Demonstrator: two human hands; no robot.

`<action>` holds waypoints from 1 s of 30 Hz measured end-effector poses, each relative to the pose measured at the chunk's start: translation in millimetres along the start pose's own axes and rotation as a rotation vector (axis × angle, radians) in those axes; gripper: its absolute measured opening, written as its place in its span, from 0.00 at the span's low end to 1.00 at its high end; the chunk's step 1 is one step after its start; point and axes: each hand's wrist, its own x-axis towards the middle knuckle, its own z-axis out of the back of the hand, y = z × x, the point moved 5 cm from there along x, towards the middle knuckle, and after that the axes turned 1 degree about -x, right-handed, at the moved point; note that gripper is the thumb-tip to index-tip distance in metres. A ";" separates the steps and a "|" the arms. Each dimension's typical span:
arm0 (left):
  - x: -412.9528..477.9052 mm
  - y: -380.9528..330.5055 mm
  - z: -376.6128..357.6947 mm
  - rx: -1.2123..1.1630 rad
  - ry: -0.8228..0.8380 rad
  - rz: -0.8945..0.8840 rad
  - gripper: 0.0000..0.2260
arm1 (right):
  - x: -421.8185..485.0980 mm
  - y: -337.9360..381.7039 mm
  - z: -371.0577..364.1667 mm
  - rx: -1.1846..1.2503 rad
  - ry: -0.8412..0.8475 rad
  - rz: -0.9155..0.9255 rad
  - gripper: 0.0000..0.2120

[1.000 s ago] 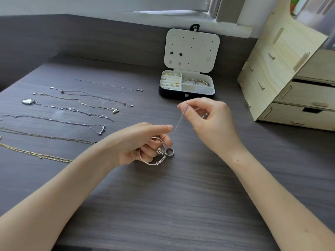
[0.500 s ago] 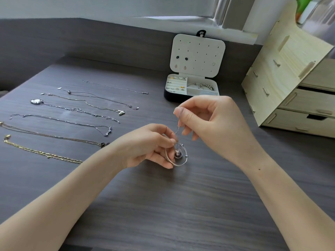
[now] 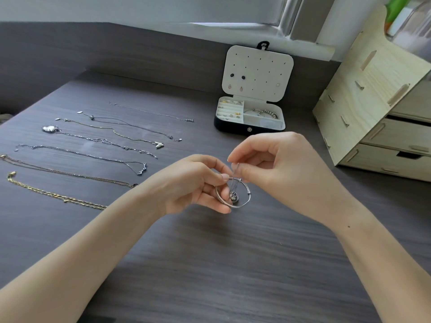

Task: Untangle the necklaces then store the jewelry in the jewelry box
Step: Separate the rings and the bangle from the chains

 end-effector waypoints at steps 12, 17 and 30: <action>-4.8 -8.9 -3.2 0.030 0.053 -0.090 0.07 | -6.5 1.2 1.4 -0.002 0.103 0.022 0.14; -7.5 -13.5 -4.1 0.005 0.054 -0.145 0.05 | -2.7 -11.4 13.7 -0.113 -0.061 -0.010 0.11; -11.6 -21.9 -3.0 -0.136 0.153 -0.225 0.05 | -0.9 -53.2 -21.2 0.060 0.159 -0.157 0.01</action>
